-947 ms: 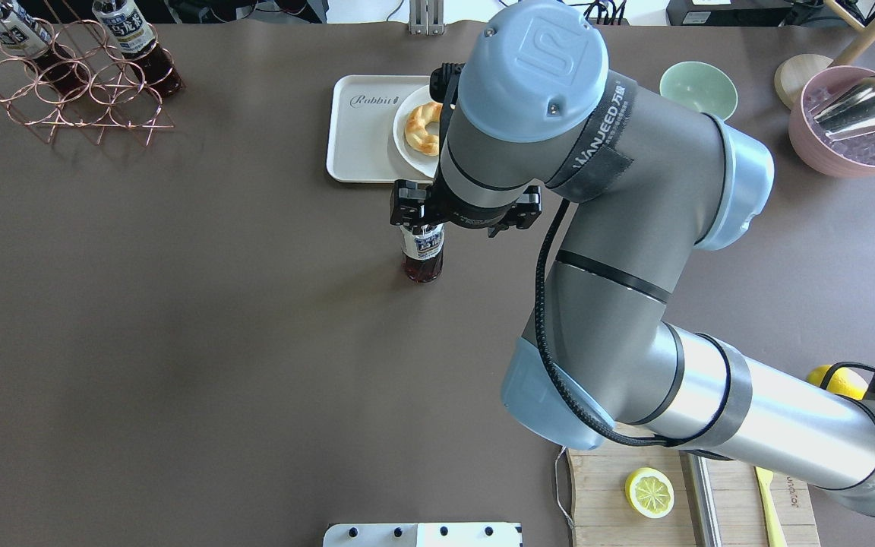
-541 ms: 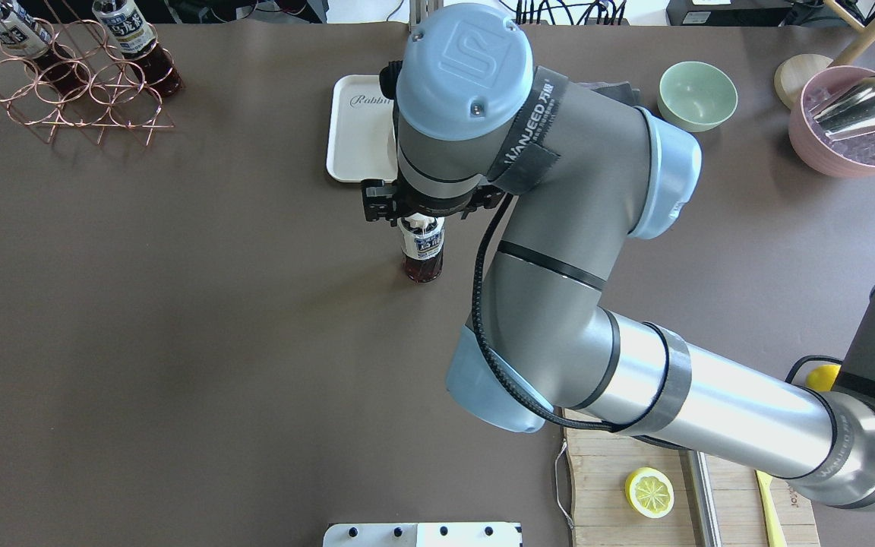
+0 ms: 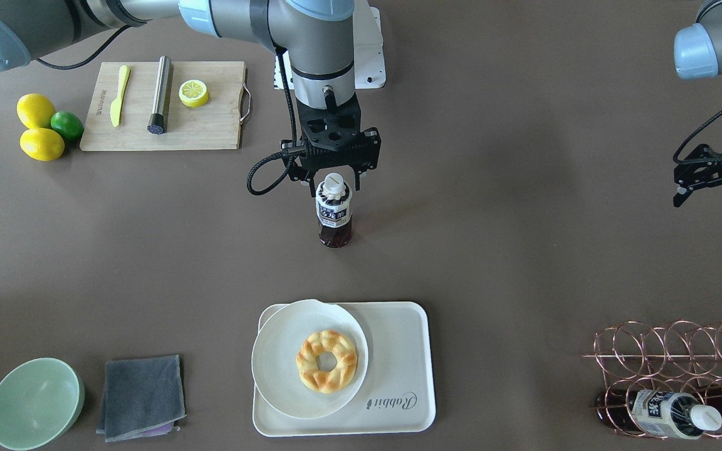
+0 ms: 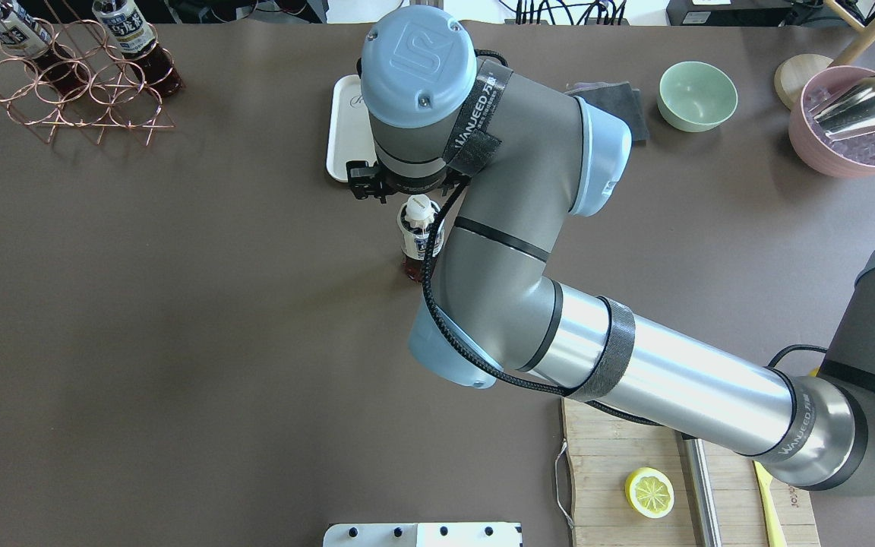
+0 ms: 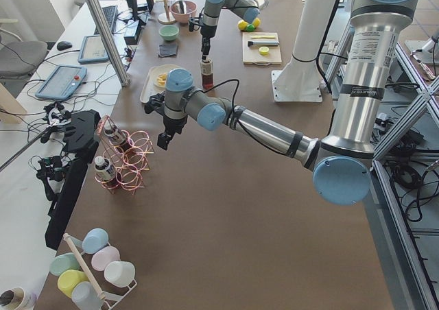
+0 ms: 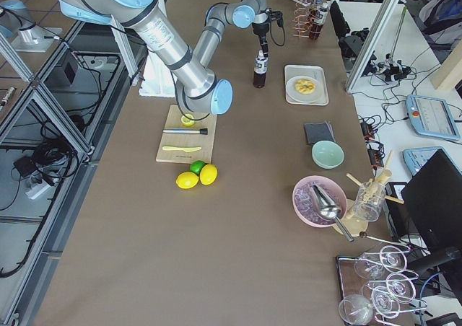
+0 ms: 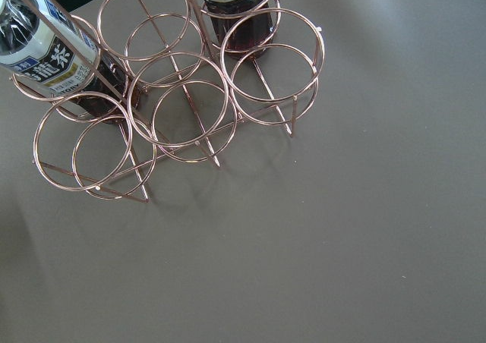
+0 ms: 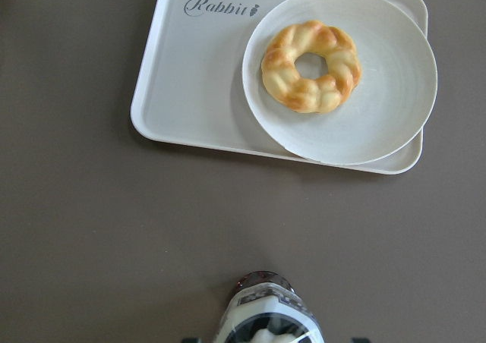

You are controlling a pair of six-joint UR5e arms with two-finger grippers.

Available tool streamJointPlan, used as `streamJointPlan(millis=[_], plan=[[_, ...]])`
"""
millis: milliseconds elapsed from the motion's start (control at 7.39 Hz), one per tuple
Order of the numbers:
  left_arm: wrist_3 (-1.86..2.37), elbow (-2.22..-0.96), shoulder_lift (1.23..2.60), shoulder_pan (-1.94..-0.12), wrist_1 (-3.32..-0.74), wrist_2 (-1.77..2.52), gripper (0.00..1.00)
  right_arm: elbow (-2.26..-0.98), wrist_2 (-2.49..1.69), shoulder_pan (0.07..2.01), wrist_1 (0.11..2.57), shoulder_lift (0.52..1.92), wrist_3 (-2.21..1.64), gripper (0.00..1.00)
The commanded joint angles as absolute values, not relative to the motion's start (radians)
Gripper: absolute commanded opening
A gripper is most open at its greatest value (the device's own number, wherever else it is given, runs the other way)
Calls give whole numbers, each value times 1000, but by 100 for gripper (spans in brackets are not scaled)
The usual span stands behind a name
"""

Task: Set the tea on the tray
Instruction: 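Lower the right gripper and grasp the tea bottle by its cap, then lift the bottle with the right gripper and lower it onto the tray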

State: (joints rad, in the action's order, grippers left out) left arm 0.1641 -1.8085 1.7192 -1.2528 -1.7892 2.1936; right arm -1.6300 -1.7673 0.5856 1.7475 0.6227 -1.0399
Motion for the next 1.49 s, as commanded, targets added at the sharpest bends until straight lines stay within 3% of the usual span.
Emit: streamJointPlan(millis=[0,135,271,812,947,1218,1353], plan=[[166,-1809,1723,-1265,-1789,2195,98,-1635,-1769,577,1749,630,-1043,59],[163,-1809,1723,-1279,-1789,2201,98,-1634,-1769,577,1750,627,-1045,34],[166,-1809,1723,-1281,-1789,2203,98,-1635,-1767,575,1753,629,-1043,0],[167,-1809,1723,-1296,-1789,2210,98,-1594,-1773,645,1755,585,-1031,0],[182,-1807,1714,-1301,-1787,2209,98,-1506,-1801,694,1747,505,-1023,0],[192,-1807,1672,-1388,-1784,2210,98,-1141,-1844,745,1641,259,-983,0],[181,-1804,1636,-1406,-1787,2209,98,-1078,-1882,770,1552,253,-983,0]])
